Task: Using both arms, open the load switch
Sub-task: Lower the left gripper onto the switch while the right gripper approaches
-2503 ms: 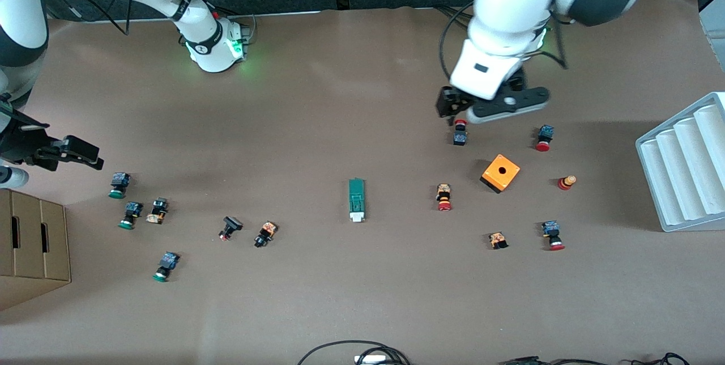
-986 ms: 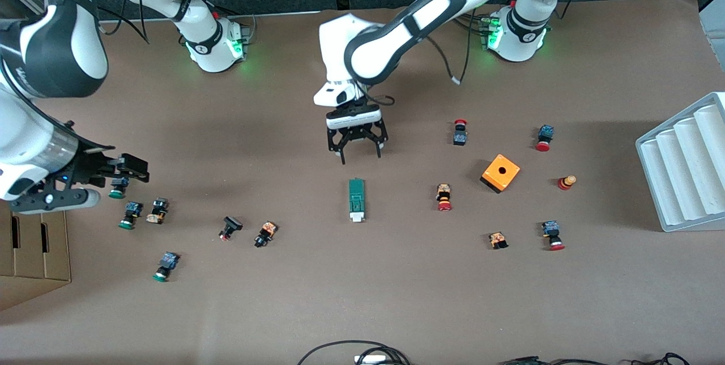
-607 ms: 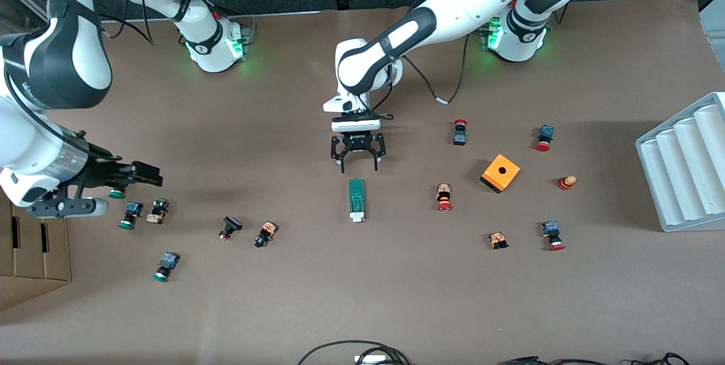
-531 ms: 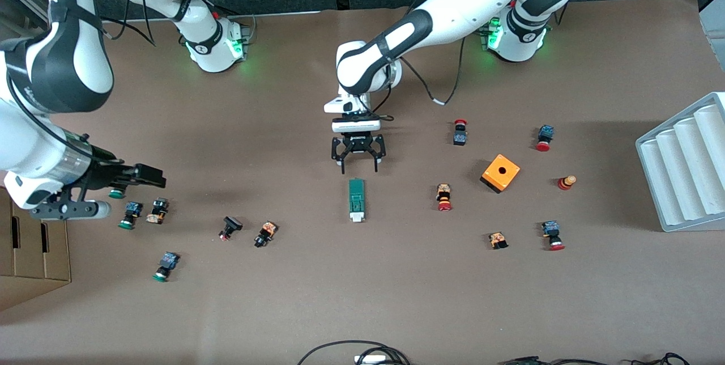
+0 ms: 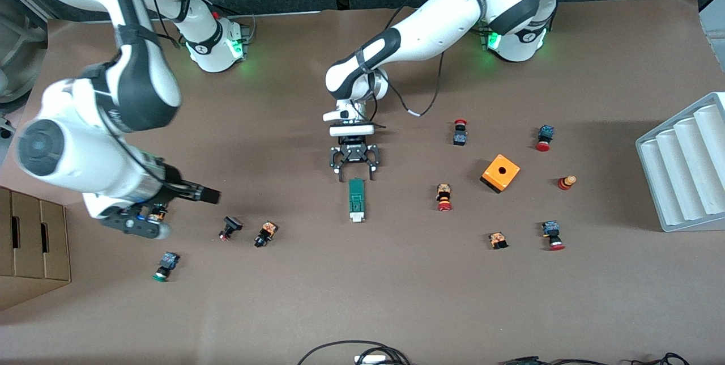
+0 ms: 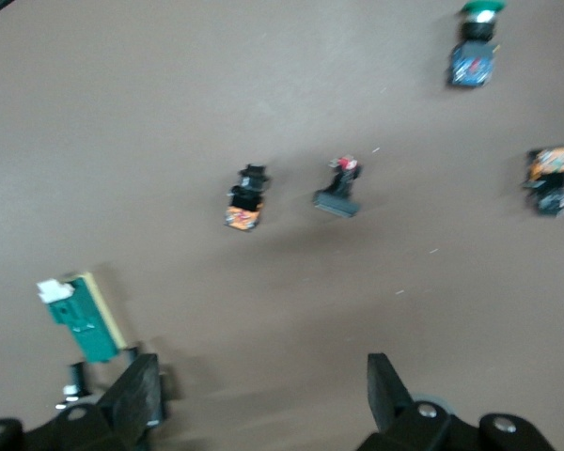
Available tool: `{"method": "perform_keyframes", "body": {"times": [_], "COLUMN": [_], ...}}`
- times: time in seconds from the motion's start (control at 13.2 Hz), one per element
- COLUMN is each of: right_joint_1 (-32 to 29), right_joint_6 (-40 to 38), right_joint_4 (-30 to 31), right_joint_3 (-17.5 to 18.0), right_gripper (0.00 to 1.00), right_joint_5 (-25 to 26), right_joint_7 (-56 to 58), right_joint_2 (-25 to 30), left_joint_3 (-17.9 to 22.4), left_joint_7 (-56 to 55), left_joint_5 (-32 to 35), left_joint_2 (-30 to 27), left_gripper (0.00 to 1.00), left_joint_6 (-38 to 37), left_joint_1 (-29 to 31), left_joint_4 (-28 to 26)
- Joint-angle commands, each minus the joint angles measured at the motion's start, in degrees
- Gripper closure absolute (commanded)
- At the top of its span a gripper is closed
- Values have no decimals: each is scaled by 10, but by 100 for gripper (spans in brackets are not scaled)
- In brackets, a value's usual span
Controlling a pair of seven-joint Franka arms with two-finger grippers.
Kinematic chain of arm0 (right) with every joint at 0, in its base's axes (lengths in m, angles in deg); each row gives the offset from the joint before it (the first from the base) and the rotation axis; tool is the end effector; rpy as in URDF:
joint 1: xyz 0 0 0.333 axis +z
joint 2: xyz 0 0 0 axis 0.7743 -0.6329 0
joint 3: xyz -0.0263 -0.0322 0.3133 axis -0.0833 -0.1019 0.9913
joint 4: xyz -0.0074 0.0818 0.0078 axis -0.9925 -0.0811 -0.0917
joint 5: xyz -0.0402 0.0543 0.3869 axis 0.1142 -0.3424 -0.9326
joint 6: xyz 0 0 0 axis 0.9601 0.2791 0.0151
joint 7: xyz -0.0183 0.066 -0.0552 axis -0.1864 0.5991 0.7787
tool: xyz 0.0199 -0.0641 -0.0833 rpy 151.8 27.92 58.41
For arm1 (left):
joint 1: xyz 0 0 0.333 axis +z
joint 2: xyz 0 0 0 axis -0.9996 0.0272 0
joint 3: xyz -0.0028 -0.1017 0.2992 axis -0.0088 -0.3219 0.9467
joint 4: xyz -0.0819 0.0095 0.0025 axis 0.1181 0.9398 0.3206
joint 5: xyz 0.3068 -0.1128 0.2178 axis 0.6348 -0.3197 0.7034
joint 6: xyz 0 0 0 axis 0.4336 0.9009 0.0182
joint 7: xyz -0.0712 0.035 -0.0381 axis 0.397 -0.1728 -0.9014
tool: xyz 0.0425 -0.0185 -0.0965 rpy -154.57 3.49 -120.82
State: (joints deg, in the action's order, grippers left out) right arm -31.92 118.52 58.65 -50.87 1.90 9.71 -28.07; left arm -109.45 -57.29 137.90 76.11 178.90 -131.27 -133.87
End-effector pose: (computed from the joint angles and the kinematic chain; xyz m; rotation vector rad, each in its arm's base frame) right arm 0.6395 0.1645 0.4684 -2.9873 0.5402 0.1781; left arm 0.3422 -0.5684 0.0717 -2.5933 -0.0806 -1.7457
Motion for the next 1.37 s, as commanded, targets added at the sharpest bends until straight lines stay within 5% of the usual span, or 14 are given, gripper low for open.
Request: {"method": "perform_keyframes", "body": {"times": [0.0, 0.61, 1.29], "right_joint_1": [10, 98, 145], "right_joint_6": [-11, 95, 162], "right_joint_4": [-88, -151, -204], "right_joint_3": [-4, -3, -3], "right_gripper": [0, 0, 1], "right_joint_5": [-53, -115, -232], "right_joint_7": [-85, -399, -692], "right_joint_2": [-73, -206, -323], "left_joint_3": [29, 38, 38], "left_joint_7": [-22, -28, -28], "left_joint_5": [24, 36, 35], "left_joint_2": [15, 16, 16], "left_gripper": [13, 35, 35], "left_joint_6": [-9, -12, -12], "left_joint_1": [-24, -26, -29], "left_joint_4": [22, 15, 16]}}
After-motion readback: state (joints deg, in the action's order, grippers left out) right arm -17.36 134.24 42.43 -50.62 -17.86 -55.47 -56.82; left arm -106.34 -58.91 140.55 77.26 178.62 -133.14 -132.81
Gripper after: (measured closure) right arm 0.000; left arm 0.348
